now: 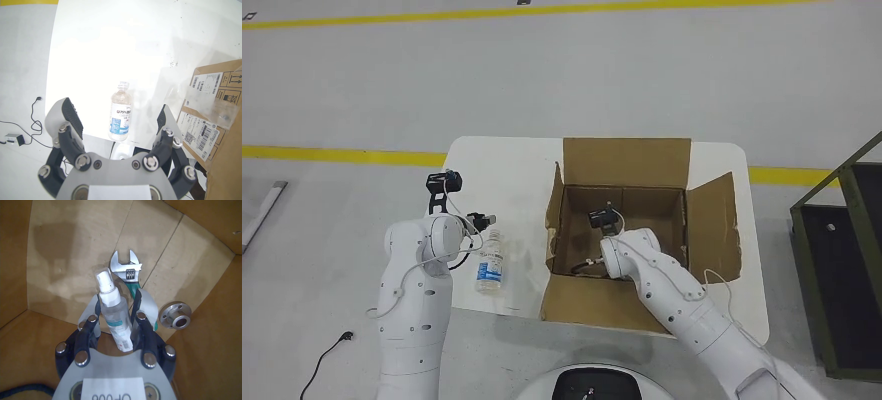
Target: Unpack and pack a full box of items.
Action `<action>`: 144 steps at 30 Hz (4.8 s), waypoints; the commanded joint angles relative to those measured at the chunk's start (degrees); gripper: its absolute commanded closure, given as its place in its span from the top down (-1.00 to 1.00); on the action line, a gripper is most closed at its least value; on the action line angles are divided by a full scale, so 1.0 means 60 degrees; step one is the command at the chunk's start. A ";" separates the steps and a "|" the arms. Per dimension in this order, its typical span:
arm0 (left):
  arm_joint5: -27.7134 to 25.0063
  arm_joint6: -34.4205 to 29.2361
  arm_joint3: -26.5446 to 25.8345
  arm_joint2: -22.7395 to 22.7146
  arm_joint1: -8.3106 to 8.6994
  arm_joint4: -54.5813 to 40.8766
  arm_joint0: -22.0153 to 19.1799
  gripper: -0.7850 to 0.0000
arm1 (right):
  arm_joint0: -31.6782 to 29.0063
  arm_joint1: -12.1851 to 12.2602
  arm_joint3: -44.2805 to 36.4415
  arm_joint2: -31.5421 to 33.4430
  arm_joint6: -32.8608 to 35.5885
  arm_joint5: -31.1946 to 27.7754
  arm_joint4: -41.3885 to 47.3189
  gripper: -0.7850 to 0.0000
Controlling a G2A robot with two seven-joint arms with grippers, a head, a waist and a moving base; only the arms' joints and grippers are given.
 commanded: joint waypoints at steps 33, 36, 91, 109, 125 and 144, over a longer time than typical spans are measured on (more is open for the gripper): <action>0.0000 0.0000 0.0000 0.0000 0.0000 0.0000 0.0000 1.00 | -0.0680 -0.0082 -0.1408 0.1580 -0.0818 -0.0263 -0.0083 -1.00; 0.0000 0.0000 0.0000 0.0000 0.0000 0.0000 0.0000 1.00 | -0.0540 -0.0160 -0.0951 0.1640 -0.1379 -0.0293 0.0222 -1.00; 0.0000 0.0000 0.0000 0.0000 0.0000 0.0000 0.0000 1.00 | 0.0615 -0.1350 0.1861 0.0229 -0.1550 -0.1351 0.0762 0.58; 0.0000 0.0000 0.0000 0.0000 0.0000 0.0000 0.0000 1.00 | 0.1089 -0.1786 0.3479 0.0062 -0.2057 -0.1562 0.1261 0.15; 0.0000 0.0000 0.0000 0.0000 0.0000 0.0000 0.0000 1.00 | 0.1147 -0.1913 0.3227 0.0288 -0.2145 -0.1383 0.1284 -1.00; 0.0000 0.0000 0.0000 0.0000 0.0000 0.0000 0.0000 1.00 | -0.1586 -0.0815 -0.3241 0.3423 -0.0651 -0.1048 -0.0478 -1.00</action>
